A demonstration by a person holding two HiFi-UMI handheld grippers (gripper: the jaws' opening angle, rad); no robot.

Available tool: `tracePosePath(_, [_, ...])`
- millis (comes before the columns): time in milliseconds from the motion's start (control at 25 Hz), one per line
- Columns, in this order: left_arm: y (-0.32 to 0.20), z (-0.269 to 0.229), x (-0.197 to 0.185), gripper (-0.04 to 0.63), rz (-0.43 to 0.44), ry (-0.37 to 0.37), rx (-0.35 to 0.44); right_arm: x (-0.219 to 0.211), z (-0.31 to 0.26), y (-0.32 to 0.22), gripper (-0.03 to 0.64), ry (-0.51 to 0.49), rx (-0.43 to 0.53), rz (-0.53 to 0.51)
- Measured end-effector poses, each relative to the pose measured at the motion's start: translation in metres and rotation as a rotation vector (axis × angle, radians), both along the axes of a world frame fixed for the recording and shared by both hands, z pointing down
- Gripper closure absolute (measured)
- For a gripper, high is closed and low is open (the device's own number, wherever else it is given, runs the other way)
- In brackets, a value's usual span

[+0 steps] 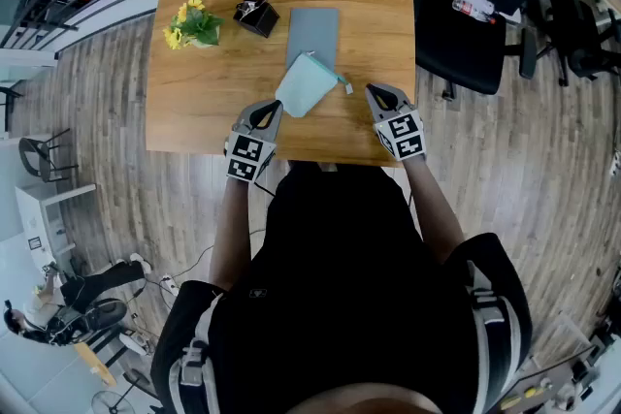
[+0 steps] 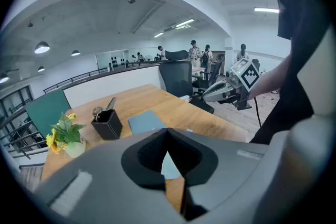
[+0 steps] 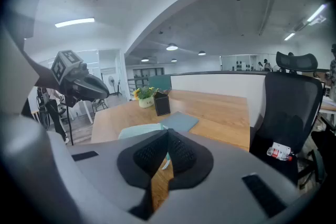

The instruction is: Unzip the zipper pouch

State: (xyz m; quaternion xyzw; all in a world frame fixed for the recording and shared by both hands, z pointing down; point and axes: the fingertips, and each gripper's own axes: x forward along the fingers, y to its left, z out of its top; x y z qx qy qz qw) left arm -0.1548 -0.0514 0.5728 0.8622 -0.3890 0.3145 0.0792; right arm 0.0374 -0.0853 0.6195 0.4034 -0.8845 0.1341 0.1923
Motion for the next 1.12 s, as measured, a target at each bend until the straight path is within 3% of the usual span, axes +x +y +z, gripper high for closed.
tracePosePath(1120, [-0.0095, -0.0019, -0.0008, 0.595, -0.002, 0.011, -0.005, -0.0094, -0.0021, -0.0042, 0.614, 0.028, 0.004, -0.038])
